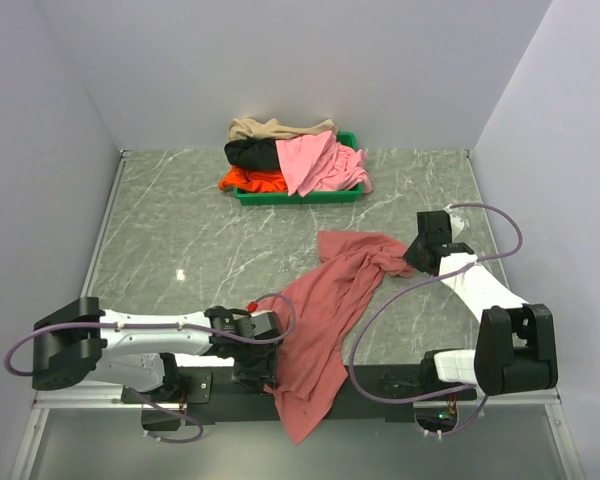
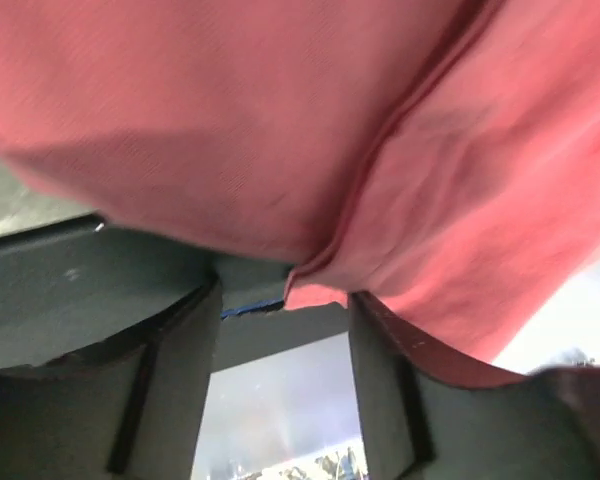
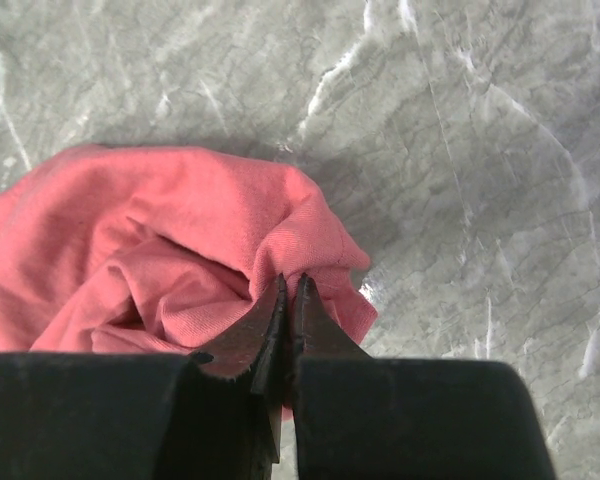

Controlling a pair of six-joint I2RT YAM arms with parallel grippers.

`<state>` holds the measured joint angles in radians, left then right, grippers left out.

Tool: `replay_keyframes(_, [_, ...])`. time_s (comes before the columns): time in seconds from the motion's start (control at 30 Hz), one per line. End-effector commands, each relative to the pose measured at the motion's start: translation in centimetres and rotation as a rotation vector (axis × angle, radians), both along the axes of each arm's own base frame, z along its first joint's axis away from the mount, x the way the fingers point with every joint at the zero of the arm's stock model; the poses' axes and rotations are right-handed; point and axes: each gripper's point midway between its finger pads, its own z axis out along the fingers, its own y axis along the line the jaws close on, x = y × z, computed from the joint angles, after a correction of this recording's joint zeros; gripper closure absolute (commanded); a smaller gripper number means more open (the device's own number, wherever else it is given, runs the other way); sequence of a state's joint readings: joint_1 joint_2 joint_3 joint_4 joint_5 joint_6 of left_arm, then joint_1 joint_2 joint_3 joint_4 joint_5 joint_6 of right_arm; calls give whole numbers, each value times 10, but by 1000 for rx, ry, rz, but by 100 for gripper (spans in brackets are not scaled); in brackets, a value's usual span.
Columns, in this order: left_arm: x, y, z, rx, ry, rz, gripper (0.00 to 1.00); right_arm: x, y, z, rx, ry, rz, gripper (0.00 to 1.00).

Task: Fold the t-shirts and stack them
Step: Flatten the tshirt out

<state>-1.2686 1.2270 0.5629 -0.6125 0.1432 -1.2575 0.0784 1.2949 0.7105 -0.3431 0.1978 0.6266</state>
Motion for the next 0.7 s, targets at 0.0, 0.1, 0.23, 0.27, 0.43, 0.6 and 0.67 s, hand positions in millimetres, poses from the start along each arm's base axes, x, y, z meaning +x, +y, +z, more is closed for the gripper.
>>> replay_keyframes(0.0, [19,-21,8,-26,-84,12,43,6,-3,14,-5,-66,6,100])
replay_keyframes(0.1, [18,-26,7,-27,-78,-14,72,5,-4,18,-9,-77,3,100])
replay_keyframes(0.23, [21,-30,21,-55,-97,-8,99,4,-6,21,-10,-91,-3,100])
replay_keyframes(0.27, [23,-30,31,-81,-115,9,99,3,-7,21,-9,-95,-9,100])
replay_keyframes(0.43, [62,-4,75,-20,-324,140,99,7,-8,43,-10,-155,-7,100])
replay_keyframes(0.6, [136,33,148,42,-670,414,99,9,-7,85,2,-261,-3,100])
replay_keyframes(0.67, [173,50,181,56,-830,587,99,8,-10,112,-2,-347,-18,100])
